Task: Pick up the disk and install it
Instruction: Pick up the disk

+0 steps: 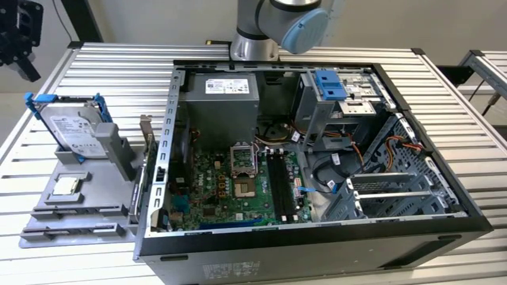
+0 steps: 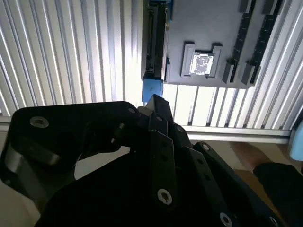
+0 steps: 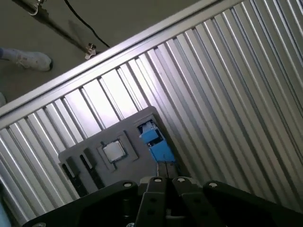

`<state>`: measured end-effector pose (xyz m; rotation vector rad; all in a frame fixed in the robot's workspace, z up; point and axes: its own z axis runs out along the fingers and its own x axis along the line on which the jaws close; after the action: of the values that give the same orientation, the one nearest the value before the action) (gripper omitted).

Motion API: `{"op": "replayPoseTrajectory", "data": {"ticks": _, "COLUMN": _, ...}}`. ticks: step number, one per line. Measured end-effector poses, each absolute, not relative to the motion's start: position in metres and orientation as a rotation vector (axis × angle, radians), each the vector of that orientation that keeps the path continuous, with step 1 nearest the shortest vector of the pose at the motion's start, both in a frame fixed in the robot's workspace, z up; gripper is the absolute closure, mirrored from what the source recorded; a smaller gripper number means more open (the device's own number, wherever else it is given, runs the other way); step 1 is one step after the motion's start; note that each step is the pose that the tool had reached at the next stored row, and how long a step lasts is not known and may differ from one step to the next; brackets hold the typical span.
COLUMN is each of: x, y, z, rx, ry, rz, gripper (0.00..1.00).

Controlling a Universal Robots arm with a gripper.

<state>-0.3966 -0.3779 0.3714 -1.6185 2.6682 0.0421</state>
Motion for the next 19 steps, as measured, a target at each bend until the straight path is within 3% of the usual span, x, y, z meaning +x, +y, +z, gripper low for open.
{"op": "replayPoseTrajectory", "data": {"ticks": 19, "x": -0.3966, "y": -0.3779, "z": 0.3714, "rx": -2.051, "ry": 2.348, "rz": 0.04, "gripper": 1.0}}
